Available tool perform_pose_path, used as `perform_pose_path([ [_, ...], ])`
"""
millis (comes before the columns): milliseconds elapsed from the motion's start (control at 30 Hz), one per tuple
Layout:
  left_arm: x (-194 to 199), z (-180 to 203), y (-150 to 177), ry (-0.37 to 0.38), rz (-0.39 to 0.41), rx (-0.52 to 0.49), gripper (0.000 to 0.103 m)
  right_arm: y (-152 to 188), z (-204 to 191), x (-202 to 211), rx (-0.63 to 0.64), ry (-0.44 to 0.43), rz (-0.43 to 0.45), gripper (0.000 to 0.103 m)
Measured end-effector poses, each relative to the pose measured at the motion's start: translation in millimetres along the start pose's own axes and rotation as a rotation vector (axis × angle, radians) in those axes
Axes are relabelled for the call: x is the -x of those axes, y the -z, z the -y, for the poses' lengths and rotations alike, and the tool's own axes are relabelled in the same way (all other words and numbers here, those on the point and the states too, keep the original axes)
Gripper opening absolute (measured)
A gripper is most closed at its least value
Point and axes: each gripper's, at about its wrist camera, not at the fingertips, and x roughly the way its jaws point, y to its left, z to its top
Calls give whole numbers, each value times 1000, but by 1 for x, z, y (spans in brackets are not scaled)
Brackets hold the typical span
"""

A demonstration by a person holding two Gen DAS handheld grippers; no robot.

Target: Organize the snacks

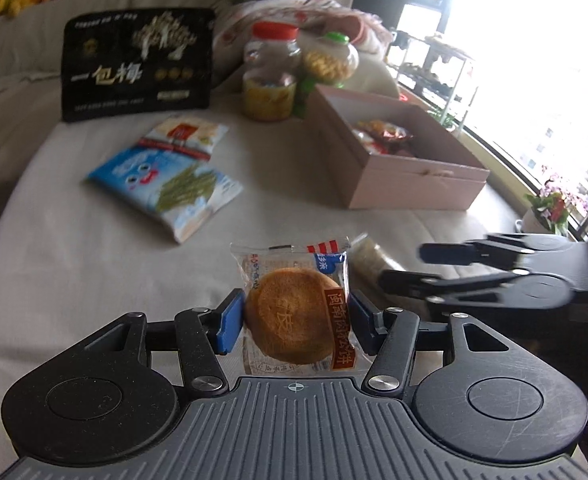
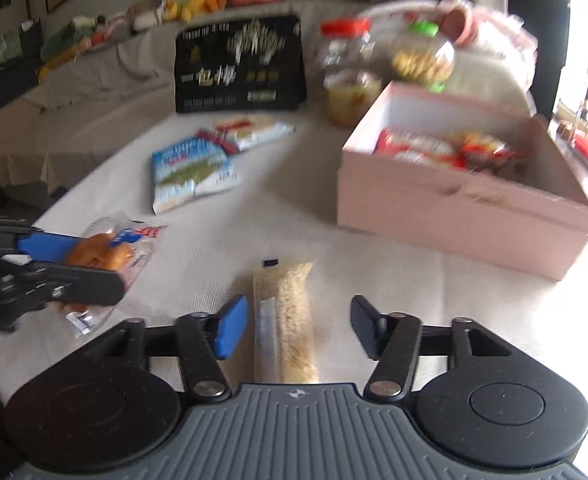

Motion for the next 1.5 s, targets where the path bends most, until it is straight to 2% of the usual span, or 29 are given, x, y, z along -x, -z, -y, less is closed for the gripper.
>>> perform_pose_path([
  [33, 0, -2, 3, 3, -2, 6, 61, 0, -2, -6, 3, -5, -18, 38],
  [100, -2, -6, 6, 8, -10, 15, 61, -1, -7, -10, 17, 6, -21, 31],
  [233, -3, -7, 10, 21, -26, 14, 61, 0, -9, 10, 38, 5, 4, 30],
  [400, 8, 9, 7, 85, -8, -24, 61, -12, 7, 75, -9, -11, 119, 30],
  [500, 19, 26, -18, 144, 60, -64, 61, -36, 21, 124, -15, 36, 249, 30],
  [600, 26, 46, -59, 160, 178, -128, 61, -70, 38, 162, 0, 127, 380, 30],
  [667, 18, 59, -85, 159, 250, -160, 61, -91, 51, 171, -1, 190, 436, 30],
  [733, -3, 72, -110, 156, 273, -169, 61, -111, 65, 167, -13, 227, 449, 30],
  [867, -66, 81, -143, 216, 212, -148, 61, -131, 96, 137, -39, 283, 417, 30],
  [1000, -127, 81, -150, 268, 153, -136, 61, -134, 129, 101, -108, 291, 326, 30],
  [1067, -164, 86, -150, 283, 30, -210, 62, -134, 144, 81, -141, 302, 263, 30],
  [1133, -193, 88, -144, 292, -74, -231, 62, -134, 155, 62, -173, 296, 207, 30],
  [1200, -193, 86, -137, 249, -25, -250, 61, -132, 168, 41, -216, 274, 151, 30],
  [1367, -182, 61, -142, 234, 67, -129, 61, -133, 187, -17, -266, 208, 19, 30],
  [1433, -188, 60, -144, 264, -3, -159, 61, -135, 192, -36, -287, 201, -31, 32],
  [1500, -191, 68, -139, 278, -73, -240, 61, -140, 191, -42, -282, 234, -33, 34],
])
